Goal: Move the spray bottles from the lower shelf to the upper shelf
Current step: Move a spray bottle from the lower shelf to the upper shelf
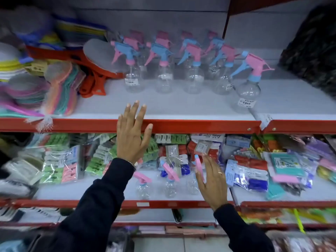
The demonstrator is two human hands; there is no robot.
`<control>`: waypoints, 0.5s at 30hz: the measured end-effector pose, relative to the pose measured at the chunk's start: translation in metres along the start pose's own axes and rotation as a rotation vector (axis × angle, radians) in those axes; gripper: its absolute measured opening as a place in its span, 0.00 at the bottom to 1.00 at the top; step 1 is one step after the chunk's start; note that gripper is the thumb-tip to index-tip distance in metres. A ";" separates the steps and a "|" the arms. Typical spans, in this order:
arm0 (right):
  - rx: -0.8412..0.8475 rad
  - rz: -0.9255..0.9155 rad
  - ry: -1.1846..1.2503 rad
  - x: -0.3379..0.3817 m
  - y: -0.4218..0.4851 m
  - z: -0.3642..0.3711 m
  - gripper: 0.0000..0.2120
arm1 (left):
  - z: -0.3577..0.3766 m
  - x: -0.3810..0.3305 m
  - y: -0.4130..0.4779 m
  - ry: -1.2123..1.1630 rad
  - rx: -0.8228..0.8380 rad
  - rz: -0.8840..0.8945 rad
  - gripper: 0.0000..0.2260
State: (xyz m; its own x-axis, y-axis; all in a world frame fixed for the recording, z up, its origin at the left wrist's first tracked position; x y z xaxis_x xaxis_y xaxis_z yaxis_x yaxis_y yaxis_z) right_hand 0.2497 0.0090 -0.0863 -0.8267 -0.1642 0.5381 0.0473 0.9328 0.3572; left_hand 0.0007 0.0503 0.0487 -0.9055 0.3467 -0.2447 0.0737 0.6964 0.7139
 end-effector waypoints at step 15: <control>0.240 0.313 0.421 -0.054 0.003 0.047 0.12 | 0.014 0.016 0.003 0.207 -0.011 0.060 0.21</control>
State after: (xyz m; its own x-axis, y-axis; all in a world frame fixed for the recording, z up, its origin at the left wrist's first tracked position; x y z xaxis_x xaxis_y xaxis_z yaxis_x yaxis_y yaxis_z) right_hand 0.2683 0.0352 -0.1501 -0.4970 0.0640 0.8654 0.0851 0.9961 -0.0248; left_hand -0.0078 0.0672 0.0377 -0.9663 0.2497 -0.0624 0.1263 0.6713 0.7304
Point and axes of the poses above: each hand's wrist, its own y-axis towards the middle knuckle, its own z-axis out of the palm, x = y × z, the point moved 7 cm from there along y, towards the middle knuckle, and after that the axes turned 4 degrees about z, right-handed, at the moved point
